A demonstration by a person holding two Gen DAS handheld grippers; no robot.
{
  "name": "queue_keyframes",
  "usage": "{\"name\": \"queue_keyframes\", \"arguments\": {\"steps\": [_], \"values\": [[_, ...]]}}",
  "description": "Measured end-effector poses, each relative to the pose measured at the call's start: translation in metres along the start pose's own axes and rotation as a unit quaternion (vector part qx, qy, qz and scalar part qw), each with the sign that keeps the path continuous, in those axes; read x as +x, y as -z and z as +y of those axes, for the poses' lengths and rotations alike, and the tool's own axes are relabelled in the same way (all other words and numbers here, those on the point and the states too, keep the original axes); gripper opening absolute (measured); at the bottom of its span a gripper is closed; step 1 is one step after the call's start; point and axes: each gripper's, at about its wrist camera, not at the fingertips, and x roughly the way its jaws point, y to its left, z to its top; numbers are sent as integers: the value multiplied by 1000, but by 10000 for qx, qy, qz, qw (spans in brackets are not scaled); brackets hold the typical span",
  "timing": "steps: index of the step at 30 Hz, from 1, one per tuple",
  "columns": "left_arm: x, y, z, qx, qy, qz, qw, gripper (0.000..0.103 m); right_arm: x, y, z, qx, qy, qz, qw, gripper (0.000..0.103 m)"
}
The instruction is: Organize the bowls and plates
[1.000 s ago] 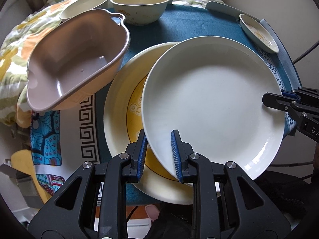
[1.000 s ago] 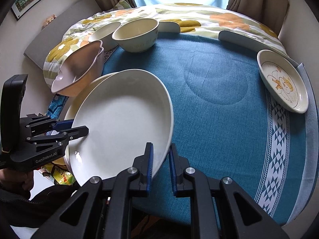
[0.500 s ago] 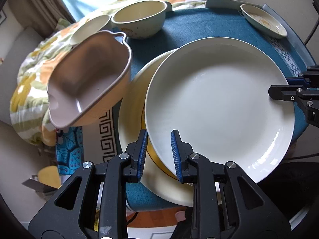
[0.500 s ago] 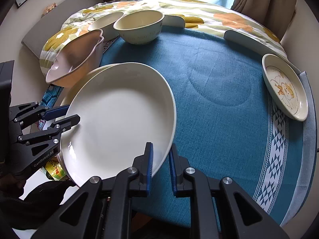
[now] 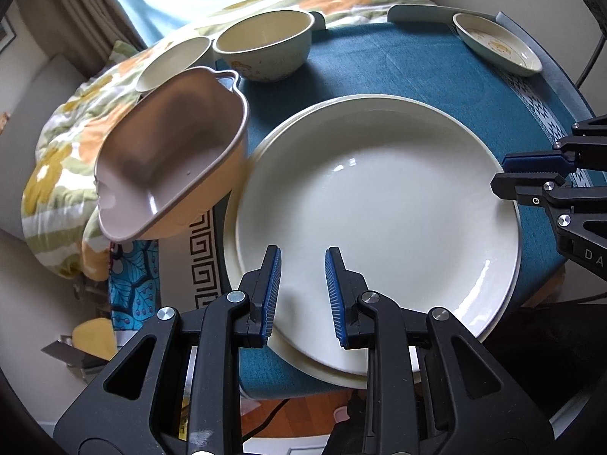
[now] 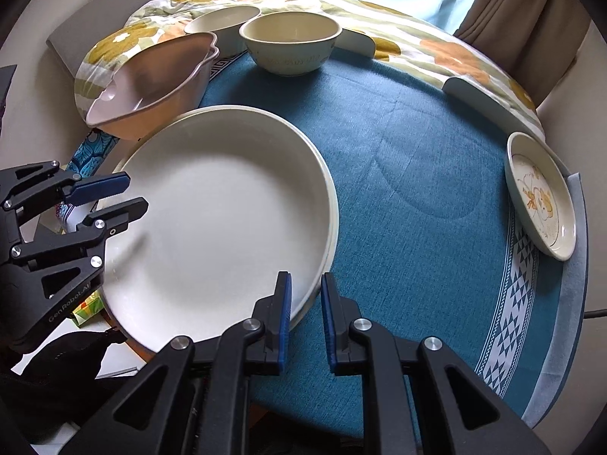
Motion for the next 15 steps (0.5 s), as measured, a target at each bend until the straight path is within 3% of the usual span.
{"name": "queue_keyframes", "arguments": {"steps": [10,15], "values": [[-2,5,8,-184,86,63,9998,22,-2,1,4,56,-38,-57,10000,14],[-16,-4,15,-311,167,-80,9993,22,-18,-3,-4,343,-143,-345,9987,14]]}}
